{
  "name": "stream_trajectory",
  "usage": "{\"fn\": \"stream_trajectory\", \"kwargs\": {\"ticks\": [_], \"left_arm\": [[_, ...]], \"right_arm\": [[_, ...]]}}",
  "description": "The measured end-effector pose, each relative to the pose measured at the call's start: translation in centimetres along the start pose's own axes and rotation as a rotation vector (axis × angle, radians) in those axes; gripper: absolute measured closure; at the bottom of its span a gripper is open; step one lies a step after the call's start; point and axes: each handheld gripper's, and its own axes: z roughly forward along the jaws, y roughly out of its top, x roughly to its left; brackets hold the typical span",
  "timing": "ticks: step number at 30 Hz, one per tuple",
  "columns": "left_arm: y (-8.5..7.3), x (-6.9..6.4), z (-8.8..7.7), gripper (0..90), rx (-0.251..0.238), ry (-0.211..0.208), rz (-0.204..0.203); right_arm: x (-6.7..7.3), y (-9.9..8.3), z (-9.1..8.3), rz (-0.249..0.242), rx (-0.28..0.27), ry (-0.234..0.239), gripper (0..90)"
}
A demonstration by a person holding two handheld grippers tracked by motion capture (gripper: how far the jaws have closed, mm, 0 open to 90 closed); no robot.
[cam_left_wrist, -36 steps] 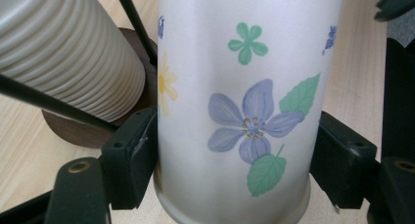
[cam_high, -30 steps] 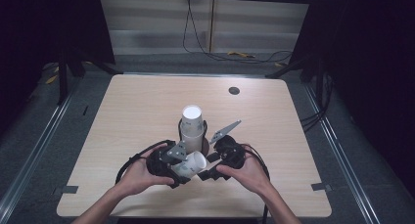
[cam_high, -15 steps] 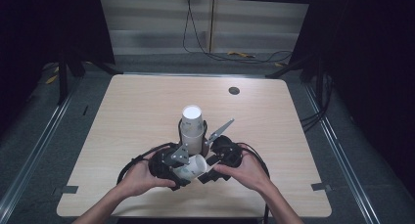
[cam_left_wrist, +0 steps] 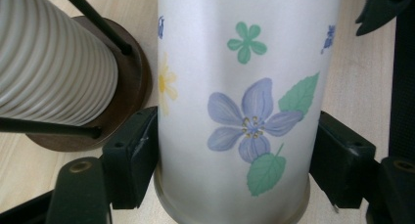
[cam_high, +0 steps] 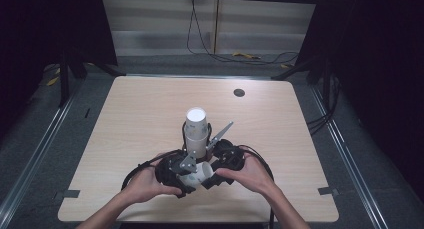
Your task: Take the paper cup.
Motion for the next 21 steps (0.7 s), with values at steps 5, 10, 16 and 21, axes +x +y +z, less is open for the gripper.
{"fn": "stream_trajectory", "kwargs": {"ticks": [5,10,16,21], "left_arm": [[0.37,-0.31,0.26,26.9,0.019,-0.005,0.017],[0.62,-0.44,0.23,27.1,0.012,-0.002,0.034],[0.72,-0.72,0.07,29.0,-0.002,-0.011,0.037],[0.70,-0.71,0.04,29.3,-0.009,-0.006,0.033]], "right_arm": [[-0.07,0.27,0.25,-0.001,0.016,0.012,22.5],[-0.08,0.74,0.48,0.000,0.025,0.017,22.9],[-0.10,0.97,0.63,0.007,0.034,0.035,30.3],[-0.21,0.94,0.75,-0.005,0.023,0.044,31.8]]}}
